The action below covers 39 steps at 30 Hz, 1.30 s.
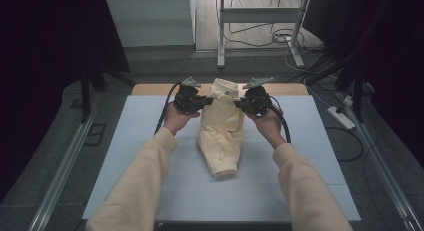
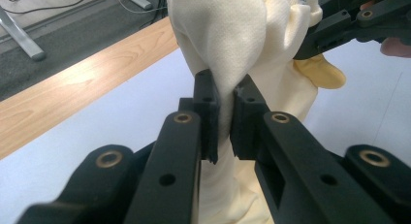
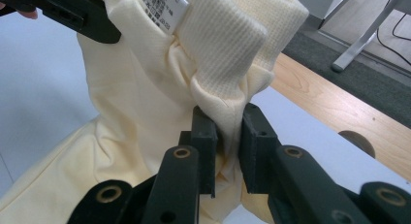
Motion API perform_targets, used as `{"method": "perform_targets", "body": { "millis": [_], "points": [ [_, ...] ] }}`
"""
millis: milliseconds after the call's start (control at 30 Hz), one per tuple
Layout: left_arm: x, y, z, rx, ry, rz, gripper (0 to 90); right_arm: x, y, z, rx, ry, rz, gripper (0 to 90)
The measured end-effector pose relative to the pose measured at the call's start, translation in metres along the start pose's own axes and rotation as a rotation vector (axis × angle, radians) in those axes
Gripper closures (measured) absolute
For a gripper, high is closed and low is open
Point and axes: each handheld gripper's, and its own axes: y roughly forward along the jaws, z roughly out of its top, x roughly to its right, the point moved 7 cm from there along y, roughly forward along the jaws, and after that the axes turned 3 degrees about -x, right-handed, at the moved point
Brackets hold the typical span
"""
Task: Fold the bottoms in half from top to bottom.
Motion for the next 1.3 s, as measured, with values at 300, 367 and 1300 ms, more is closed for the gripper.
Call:
{"method": "perform_targets", "body": {
  "millis": [300, 367, 1300],
  "points": [
    [0.002, 0.004, -0.007, -0.011, -0.001, -0.007, 82.7, -0.001, 0.004, -0.008, -0.014, 0.005, 0.006, 77.8],
    [0.002, 0.006, -0.010, -0.017, -0.001, -0.011, 82.7, -0.002, 0.006, -0.011, -0.018, 0.005, 0.009, 77.8],
    [0.015, 0.007, -0.037, -0.010, -0.011, -0.054, 82.6, -0.017, 0.007, -0.033, -0.038, -0.009, 0.038, 77.8]
  ]
}}
